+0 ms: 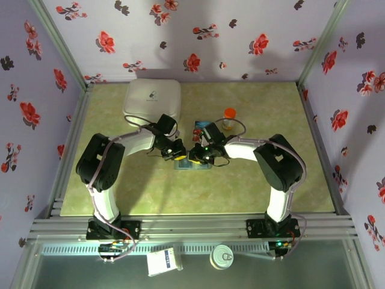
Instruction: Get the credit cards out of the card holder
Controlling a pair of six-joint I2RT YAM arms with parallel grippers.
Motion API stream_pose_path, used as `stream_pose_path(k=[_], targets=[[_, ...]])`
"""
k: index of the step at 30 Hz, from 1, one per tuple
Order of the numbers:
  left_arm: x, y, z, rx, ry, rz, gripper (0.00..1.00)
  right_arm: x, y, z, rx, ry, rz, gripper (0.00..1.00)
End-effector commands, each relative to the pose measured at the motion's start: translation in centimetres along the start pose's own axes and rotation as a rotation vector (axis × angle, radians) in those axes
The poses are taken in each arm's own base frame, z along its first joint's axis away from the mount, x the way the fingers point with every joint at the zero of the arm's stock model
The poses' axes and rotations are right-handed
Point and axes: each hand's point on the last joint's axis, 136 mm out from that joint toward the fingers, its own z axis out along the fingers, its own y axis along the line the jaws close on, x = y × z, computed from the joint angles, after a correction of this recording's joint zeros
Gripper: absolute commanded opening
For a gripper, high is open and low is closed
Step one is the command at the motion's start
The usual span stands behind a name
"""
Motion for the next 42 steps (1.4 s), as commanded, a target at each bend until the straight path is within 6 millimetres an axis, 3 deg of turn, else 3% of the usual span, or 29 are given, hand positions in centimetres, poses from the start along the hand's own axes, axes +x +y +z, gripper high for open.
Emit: stream_pose_path(k=[1,9,17,26,42], targets=[[0.3,1.6,0.5,-0.048,0.022,-0.004,0.12,-0.1,-0.6,0.4,0.0,0.009,0.001,0.21],[0.1,1.8,0.6,-0.053,0.021,-0.004,0.12,0.4,-2.7,0.3,0.088,0.011,0.006,0.21],[0.0,1.7,0.3,-0.053,0.012,-0.003,0.12,0.2,-2.9,-0.5,0.126,-0.002,-0.001,0.22],[-0.4,0.6,-1.1,-0.036,-0.02,0.02,0.12,-0.4,-0.9,-1.2,0.078,-0.023,-0.015,0.24],[0.1,1.1,-1.8,-0.028,-0.03,0.025,0.09,-1.6,0.9,-1.4,0.073,-0.037,-0.036,0.24]])
